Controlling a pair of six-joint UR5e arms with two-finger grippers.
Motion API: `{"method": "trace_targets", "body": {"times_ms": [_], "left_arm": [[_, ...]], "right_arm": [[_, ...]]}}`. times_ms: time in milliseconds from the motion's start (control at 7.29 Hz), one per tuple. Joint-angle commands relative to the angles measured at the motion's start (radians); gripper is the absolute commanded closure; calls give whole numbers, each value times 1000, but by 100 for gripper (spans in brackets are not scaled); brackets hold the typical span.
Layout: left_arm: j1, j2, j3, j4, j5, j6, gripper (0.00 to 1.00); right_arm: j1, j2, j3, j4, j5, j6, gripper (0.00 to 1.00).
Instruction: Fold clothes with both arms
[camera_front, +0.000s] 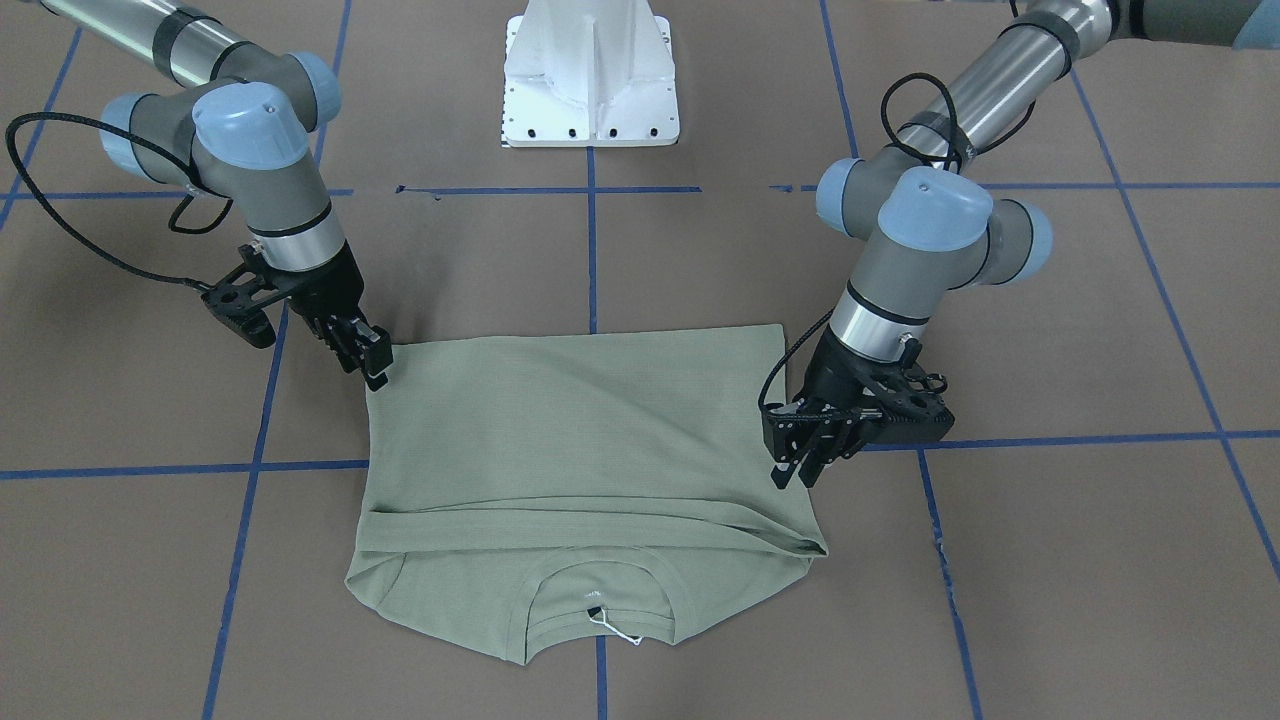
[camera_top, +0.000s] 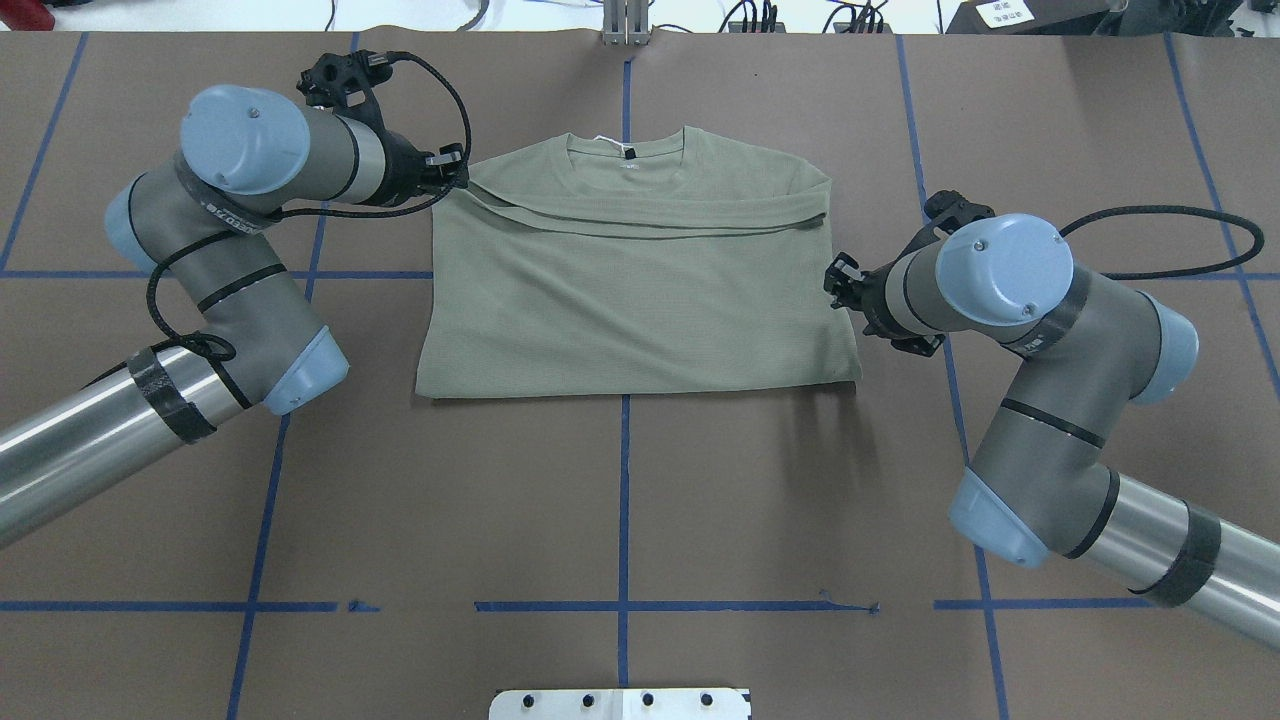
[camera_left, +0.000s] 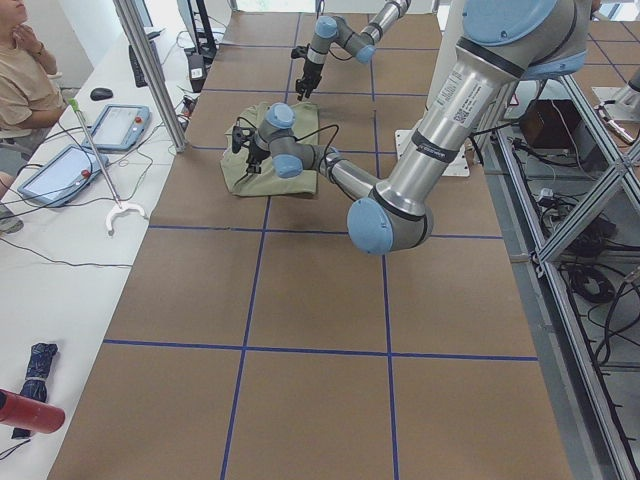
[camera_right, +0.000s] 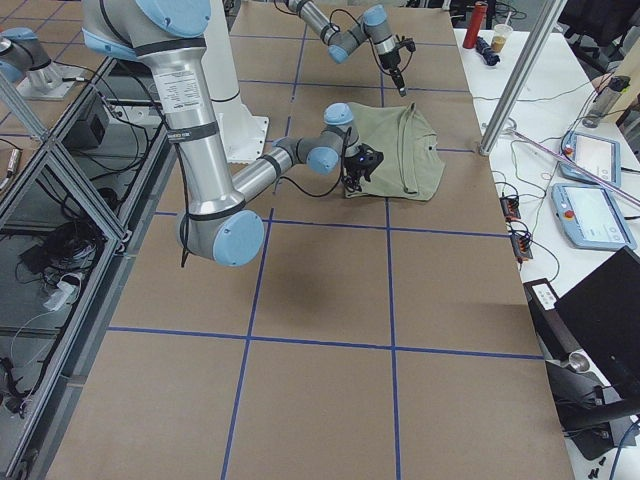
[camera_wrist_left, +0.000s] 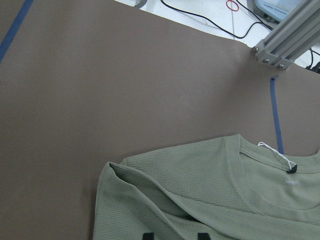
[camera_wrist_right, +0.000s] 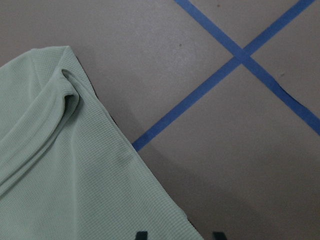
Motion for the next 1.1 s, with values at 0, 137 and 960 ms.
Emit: {"method": "trace_targets", "body": {"times_ms": [0, 137, 960], "left_arm": [[2, 1, 4, 2, 0, -1, 59], [2, 1, 5, 3, 2, -1, 59], [4, 2, 7, 5, 3, -1, 59]], "right_arm": [[-13, -8, -17, 54, -3, 68, 42], [-16, -8, -23, 54, -6, 68, 42], [-51, -48, -8, 56, -12, 81, 42]]}}
